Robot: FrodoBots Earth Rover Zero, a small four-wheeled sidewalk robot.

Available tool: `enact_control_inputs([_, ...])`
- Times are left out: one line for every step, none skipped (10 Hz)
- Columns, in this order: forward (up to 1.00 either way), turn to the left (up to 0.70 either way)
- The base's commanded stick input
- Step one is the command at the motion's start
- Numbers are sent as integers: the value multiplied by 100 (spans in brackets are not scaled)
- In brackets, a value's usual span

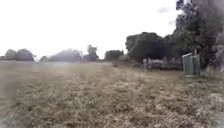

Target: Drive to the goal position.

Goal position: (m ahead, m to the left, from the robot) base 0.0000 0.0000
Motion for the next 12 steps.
enact_control_inputs([70,0])
enact_control_inputs([70,0])
enact_control_inputs([70,0])
enact_control_inputs([70,0])
enact_control_inputs([70,1])
enact_control_inputs([70,1])
enact_control_inputs([70,2])
enact_control_inputs([70,2])
enact_control_inputs([70,1])
enact_control_inputs([70,0])
enact_control_inputs([70,2])
enact_control_inputs([70,1])
